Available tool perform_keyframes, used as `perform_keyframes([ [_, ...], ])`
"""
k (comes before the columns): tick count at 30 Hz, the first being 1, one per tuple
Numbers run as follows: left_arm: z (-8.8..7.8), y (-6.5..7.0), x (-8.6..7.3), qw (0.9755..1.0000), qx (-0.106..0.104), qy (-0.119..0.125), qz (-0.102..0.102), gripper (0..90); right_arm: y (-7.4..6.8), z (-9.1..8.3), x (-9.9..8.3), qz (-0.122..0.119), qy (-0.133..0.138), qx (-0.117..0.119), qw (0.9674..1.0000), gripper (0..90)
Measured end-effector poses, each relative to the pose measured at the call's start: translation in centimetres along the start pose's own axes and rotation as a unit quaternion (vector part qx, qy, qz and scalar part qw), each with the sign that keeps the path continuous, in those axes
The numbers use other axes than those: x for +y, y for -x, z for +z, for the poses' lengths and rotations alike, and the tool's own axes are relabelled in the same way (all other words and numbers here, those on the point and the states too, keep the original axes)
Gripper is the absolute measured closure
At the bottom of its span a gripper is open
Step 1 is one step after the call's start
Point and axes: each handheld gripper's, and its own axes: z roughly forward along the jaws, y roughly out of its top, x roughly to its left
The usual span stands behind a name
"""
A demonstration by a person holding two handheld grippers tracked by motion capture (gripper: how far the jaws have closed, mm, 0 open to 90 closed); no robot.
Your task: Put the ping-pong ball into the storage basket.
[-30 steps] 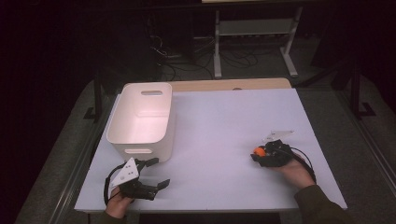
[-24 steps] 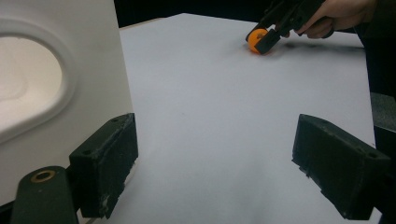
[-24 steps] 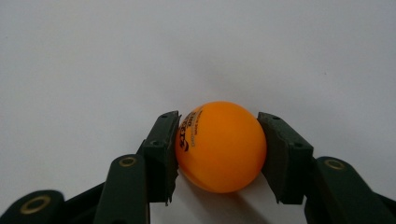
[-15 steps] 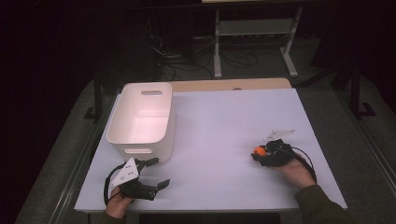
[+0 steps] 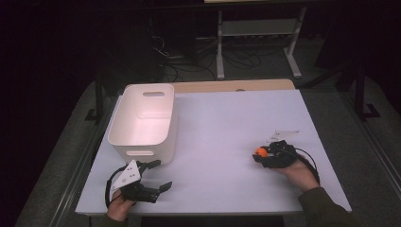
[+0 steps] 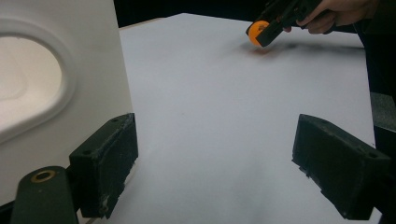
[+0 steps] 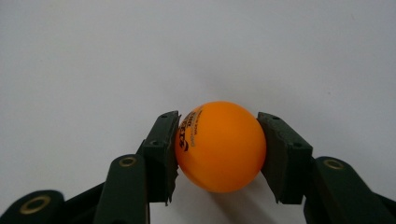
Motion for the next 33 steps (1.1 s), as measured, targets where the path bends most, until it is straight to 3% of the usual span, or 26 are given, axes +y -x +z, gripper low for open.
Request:
perform_keyframes([
  [33, 0.0, 0.0, 0.0, 1.0000, 0.000, 0.001, -0.002, 14.0, -1.6, 0.2, 1.5, -0.020, 0.005, 0.029, 0.9994, 49.5],
])
